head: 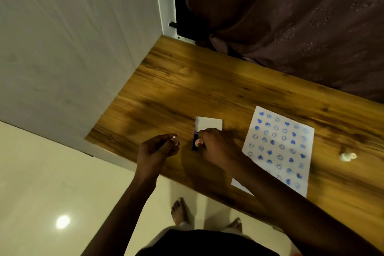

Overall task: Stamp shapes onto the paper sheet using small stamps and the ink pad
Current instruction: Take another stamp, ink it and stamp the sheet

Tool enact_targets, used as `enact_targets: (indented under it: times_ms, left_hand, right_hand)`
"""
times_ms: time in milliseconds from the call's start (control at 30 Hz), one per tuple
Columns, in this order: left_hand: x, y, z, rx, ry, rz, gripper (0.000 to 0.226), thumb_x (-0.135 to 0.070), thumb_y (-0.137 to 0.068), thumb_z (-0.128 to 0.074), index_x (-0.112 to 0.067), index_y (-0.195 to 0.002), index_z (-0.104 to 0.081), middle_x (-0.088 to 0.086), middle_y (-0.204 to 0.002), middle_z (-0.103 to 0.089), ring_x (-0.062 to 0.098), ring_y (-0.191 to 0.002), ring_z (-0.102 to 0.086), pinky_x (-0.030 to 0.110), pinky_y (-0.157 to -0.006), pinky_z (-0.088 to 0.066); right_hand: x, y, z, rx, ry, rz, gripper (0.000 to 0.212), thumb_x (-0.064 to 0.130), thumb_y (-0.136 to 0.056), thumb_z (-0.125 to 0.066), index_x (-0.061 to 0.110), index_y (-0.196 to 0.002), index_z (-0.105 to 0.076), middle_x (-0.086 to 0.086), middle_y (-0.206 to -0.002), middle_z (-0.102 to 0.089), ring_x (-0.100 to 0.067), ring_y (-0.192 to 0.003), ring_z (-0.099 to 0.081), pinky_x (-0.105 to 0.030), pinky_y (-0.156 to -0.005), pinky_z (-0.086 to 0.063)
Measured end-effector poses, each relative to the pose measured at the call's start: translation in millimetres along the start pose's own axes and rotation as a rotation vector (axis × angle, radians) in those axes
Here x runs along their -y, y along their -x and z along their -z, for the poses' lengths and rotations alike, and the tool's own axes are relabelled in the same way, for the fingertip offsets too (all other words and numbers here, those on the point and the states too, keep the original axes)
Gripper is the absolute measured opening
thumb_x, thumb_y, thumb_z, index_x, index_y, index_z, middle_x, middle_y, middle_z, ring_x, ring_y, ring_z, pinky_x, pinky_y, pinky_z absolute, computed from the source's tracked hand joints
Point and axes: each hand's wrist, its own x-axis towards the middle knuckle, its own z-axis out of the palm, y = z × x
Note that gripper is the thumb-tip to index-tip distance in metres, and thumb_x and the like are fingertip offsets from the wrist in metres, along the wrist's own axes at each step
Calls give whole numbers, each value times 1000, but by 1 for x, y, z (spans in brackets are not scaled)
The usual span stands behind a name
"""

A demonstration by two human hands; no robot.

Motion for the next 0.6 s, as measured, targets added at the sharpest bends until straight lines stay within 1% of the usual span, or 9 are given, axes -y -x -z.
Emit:
enact_targets:
  times_ms: [67, 133, 233, 367, 467, 533, 567, 600]
  left_hand:
    - [1, -1, 1, 10, 2, -5, 16, -17, -96, -71, -7, -105, -80, 15, -98, -80, 35, -96, -76, 47, -90, -62]
    - [2, -3, 2, 18, 1, 6, 17, -17, -96, -71, -7, -106, -79, 14, -98, -80, 33, -96, -77, 45, -89, -63]
    - [5, -5, 2, 30, -4, 17, 18, -17, -96, -71, -7, -107, -79, 12, -98, -81, 31, -96, -77, 40, -87, -63]
    - [7, -10, 2, 52, 2, 28, 17, -18, -97, -70, -9, -107, -80, 11, -100, -81, 29, -96, -77, 36, -86, -63]
    - [8, -13, 1, 64, -1, 32, 16, -19, -97, -71, -12, -107, -80, 9, -100, -81, 27, -96, -77, 37, -86, -63]
    - [6, -13, -1, 80, 3, 28, 15, -19, -96, -71, -13, -107, -80, 9, -100, -81, 27, -97, -77, 36, -85, -63]
    - [4, -14, -2, 87, 4, 27, 15, -20, -96, -71, -14, -106, -80, 9, -100, -81, 27, -96, -77, 34, -84, -63]
    - [3, -14, -3, 95, 6, 25, 14, -20, -96, -72, -15, -106, -81, 9, -100, -81, 28, -96, -78, 33, -83, -63]
  right_hand:
    - [2, -1, -3, 19, 14, -13, 23, 19, -95, -66, 11, -116, -70, -10, -120, -71, -26, -110, -68, -36, -86, -59]
    - [5, -2, -5, 40, 29, -38, 24, 18, -94, -67, 13, -117, -71, -10, -121, -71, -26, -112, -68, -37, -90, -59]
    - [10, -1, -9, 40, 89, -65, 22, 19, -94, -68, 15, -115, -70, -8, -119, -72, -26, -110, -69, -36, -90, -57]
    - [15, 1, -15, 47, 153, -91, 22, 19, -94, -67, 16, -116, -68, -8, -117, -72, -27, -108, -69, -39, -91, -58]
    - [16, -1, -17, 67, 162, -114, 23, 22, -94, -67, 17, -116, -67, -8, -118, -72, -27, -108, -69, -39, -93, -57]
    - [16, -3, -11, 141, 140, -134, 27, 22, -94, -66, 18, -121, -65, -7, -124, -70, -30, -113, -67, -43, -98, -55]
    - [16, -4, -9, 161, 123, -133, 26, 21, -93, -65, 19, -119, -65, -7, -121, -69, -32, -112, -67, -47, -97, -56]
    - [15, -5, -8, 149, 109, -126, 23, 20, -92, -63, 18, -115, -66, -8, -115, -70, -33, -108, -69, -49, -91, -57]
